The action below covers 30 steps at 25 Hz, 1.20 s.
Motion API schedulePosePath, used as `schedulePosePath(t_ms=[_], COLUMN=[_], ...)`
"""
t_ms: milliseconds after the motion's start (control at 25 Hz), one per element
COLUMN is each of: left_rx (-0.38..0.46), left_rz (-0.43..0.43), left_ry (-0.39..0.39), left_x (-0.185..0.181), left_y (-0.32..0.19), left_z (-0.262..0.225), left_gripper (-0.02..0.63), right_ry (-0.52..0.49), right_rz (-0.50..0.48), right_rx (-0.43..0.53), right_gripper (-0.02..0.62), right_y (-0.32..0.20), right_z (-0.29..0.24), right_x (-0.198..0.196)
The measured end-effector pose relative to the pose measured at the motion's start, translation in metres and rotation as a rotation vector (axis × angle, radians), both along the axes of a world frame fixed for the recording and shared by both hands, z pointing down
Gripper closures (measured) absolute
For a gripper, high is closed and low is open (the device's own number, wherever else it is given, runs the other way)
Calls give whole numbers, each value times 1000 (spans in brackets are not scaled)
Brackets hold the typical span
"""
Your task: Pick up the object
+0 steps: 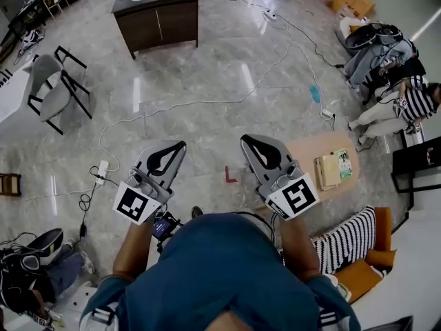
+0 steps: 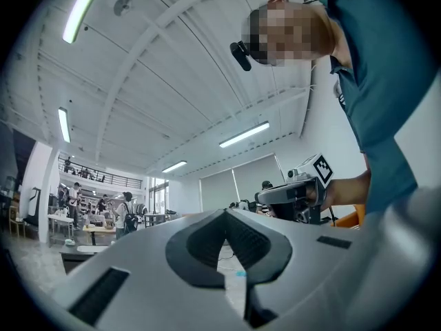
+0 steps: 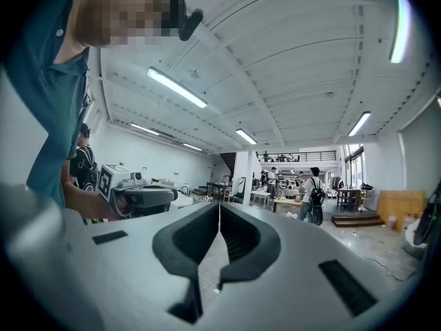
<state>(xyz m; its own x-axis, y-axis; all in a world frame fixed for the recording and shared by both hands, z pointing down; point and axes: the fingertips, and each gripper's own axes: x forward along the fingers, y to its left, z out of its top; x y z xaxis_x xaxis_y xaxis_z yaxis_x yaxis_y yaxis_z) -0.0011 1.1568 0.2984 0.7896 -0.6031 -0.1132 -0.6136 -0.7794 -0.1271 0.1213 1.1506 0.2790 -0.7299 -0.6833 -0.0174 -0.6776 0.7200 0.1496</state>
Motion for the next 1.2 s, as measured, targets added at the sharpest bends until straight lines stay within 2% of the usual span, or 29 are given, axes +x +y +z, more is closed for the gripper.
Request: schedulePosePath(t_ms=[120, 240, 520, 920, 1040, 1200], left_rx=[-2, -7, -9, 15, 47, 21], left_rz=[-3, -14, -58, -159, -192, -201], left_ry=[18, 14, 6, -53, -47, -70], left_x=[-17, -17, -2, 41, 43, 40], left_y=[-11, -21, -61, -112, -122, -132], left_z=[3, 7, 10, 3, -4, 0], left_gripper=[603, 603, 604, 604, 604, 603], right_ry=[1, -2, -24, -56, -56, -73], right_rz=[23, 23, -23, -124, -146, -158], right_rx=[5, 5, 1, 19, 28, 4], right_gripper=[580, 580, 581, 581, 581, 581], right_y=[-10, -22, -66, -122, -133, -143], right_z=[2, 3, 10, 2, 3, 10], right_x=[-14, -13, -1, 43, 47, 42])
